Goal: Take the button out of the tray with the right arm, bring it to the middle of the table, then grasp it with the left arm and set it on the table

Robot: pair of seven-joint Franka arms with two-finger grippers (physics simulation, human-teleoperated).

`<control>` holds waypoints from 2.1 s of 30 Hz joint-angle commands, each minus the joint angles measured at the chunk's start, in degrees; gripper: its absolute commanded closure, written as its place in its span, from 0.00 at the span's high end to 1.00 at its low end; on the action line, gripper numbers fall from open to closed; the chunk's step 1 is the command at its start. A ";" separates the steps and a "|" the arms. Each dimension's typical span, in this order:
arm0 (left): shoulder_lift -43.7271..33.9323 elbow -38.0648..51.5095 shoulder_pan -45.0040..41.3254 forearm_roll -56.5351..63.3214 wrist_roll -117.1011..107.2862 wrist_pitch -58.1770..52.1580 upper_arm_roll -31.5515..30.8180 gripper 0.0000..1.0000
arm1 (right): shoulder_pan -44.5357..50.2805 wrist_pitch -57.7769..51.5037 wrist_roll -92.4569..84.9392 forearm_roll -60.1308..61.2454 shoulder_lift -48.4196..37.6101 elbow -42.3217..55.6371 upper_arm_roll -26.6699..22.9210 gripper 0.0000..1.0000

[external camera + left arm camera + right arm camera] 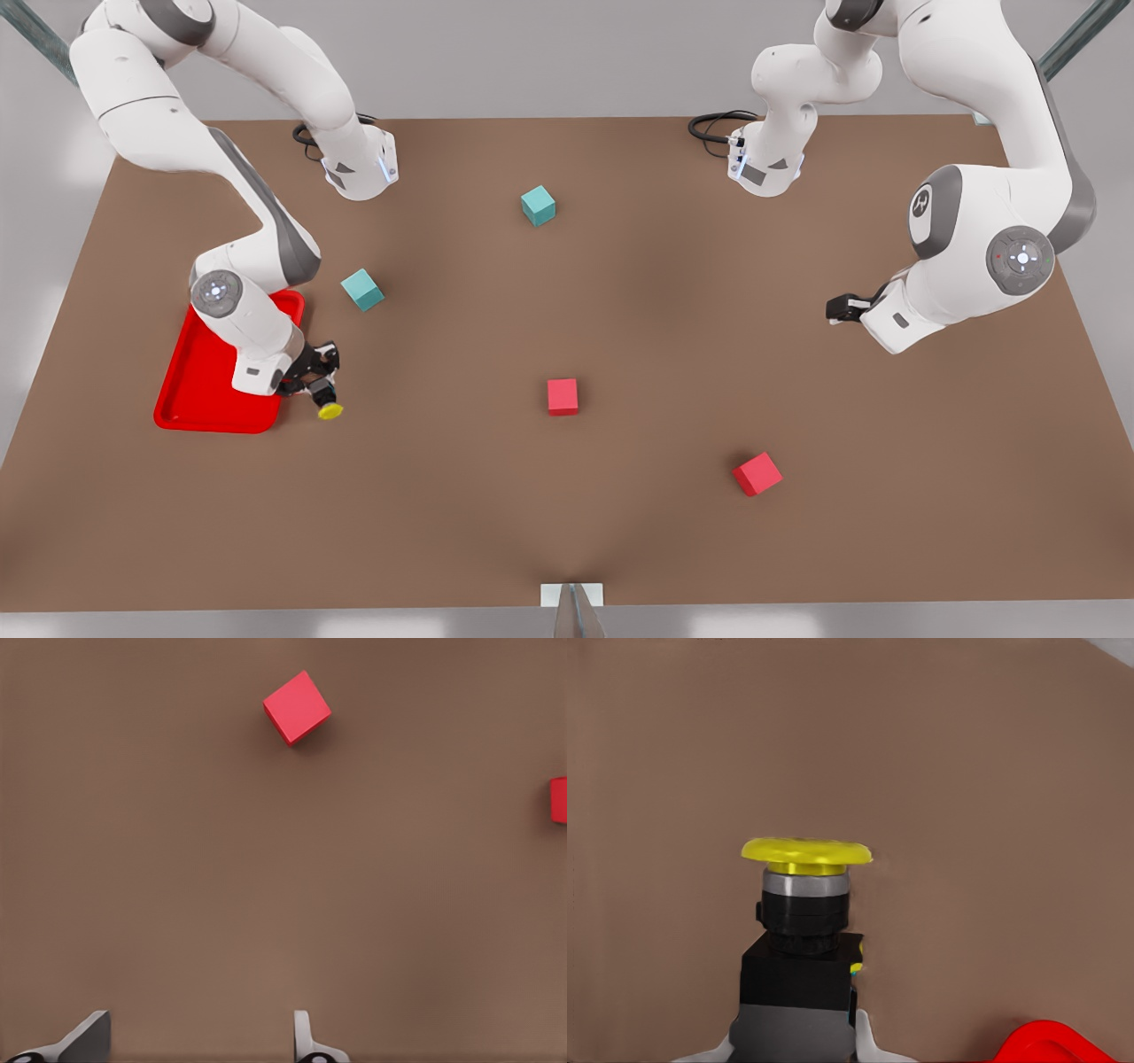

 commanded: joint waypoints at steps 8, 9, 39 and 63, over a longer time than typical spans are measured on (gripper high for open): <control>-0.07 0.02 -0.08 0.04 -0.06 -0.11 -0.01 1.00 | 23.21 -10.97 45.09 5.26 0.20 5.74 -0.30 0.41; -0.07 0.02 0.00 0.04 -0.06 -0.11 -0.01 1.00 | 26.02 -10.97 48.69 5.26 0.28 6.27 -0.39 0.40; 0.28 0.02 0.09 0.04 0.03 0.33 -0.01 1.00 | 102.22 -15.72 88.60 24.77 35.00 65.77 -49.60 0.82; 11.44 -36.10 -29.35 -3.56 -16.14 68.36 -0.53 1.00 | 54.50 -45.07 17.85 28.90 -22.74 33.61 -52.33 1.00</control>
